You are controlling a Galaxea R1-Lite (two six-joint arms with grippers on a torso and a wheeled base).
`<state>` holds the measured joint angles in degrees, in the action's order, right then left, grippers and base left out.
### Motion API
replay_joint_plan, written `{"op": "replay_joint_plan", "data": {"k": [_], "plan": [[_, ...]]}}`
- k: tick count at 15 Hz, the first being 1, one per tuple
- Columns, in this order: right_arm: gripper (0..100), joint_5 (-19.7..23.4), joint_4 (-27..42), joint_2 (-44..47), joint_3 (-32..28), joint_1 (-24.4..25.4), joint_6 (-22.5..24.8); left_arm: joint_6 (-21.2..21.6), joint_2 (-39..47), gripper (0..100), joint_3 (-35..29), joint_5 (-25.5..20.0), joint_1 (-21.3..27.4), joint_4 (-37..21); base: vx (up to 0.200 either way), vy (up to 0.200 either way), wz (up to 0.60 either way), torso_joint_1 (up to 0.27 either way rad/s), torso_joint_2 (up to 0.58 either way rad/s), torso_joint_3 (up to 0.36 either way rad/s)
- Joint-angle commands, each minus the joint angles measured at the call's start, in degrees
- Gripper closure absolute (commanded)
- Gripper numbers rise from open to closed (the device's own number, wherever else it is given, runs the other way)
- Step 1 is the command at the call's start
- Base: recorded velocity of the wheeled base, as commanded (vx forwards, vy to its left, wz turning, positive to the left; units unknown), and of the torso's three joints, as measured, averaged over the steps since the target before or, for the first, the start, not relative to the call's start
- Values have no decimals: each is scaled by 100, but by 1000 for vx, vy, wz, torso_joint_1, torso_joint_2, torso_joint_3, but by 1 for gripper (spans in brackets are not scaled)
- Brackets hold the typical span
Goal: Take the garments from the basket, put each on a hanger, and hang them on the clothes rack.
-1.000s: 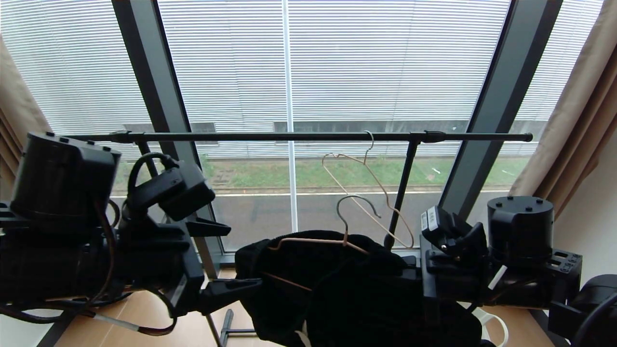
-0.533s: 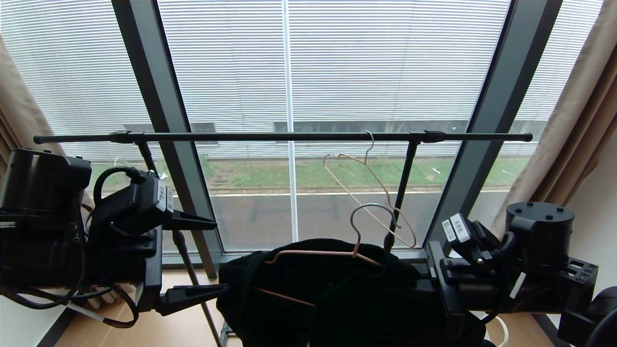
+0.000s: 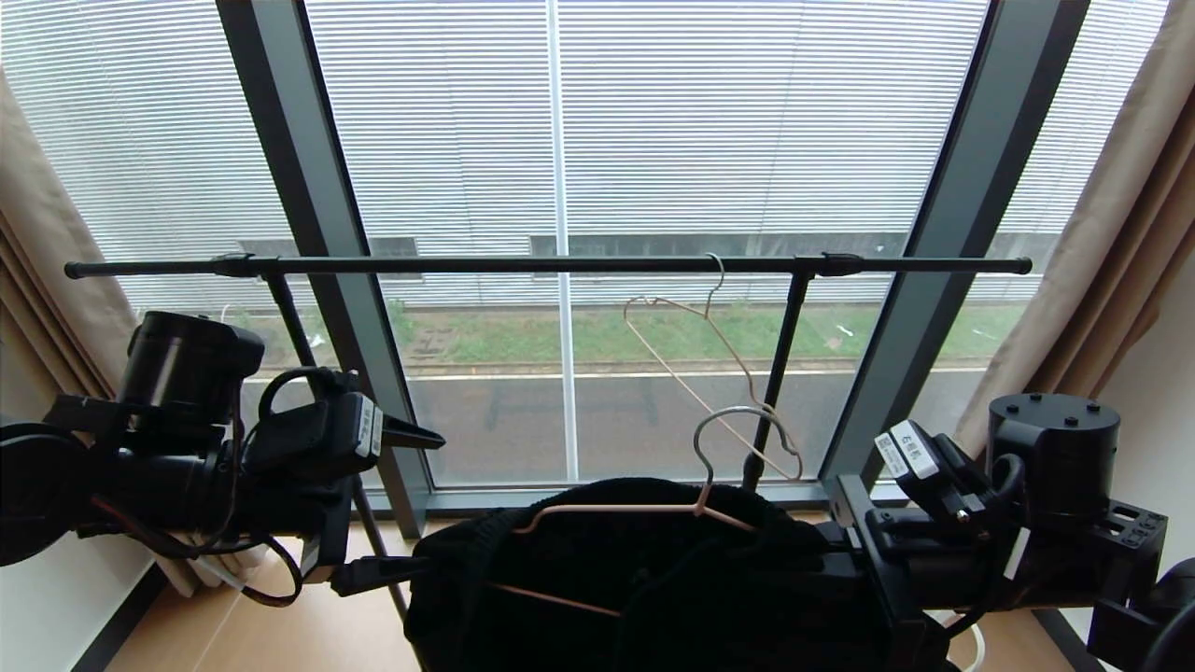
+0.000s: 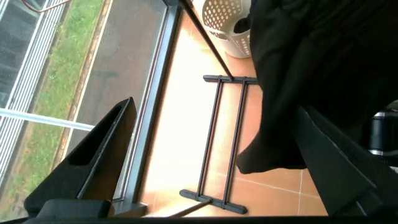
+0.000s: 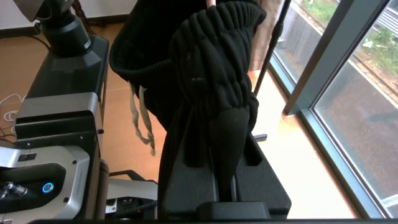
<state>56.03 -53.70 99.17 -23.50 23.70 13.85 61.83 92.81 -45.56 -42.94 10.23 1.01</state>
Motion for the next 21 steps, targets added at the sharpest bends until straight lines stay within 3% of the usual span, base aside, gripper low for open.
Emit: {"op": "replay_joint_plan", "data": {"k": [1,3,9,15,21], "plan": [[100,49,0,-12,12,3,13,-57,150,0,-50,-4,120,4,0,0,0,0,0,0],[100,84,-9,-21,48,12,21,-382,168,0,-164,-13,357,4,0,0,0,0,0,0],[100,84,-9,-21,39,12,21,-505,229,0,-234,-4,955,4,0,0,0,0,0,0],[100,101,-9,-91,65,47,21,-1824,563,0,-762,40,1473,4,0,0,0,0,0,0],[100,321,-510,-82,206,65,-14,-1841,660,0,-709,48,1561,-13,0,0,0,0,0,0]]}}
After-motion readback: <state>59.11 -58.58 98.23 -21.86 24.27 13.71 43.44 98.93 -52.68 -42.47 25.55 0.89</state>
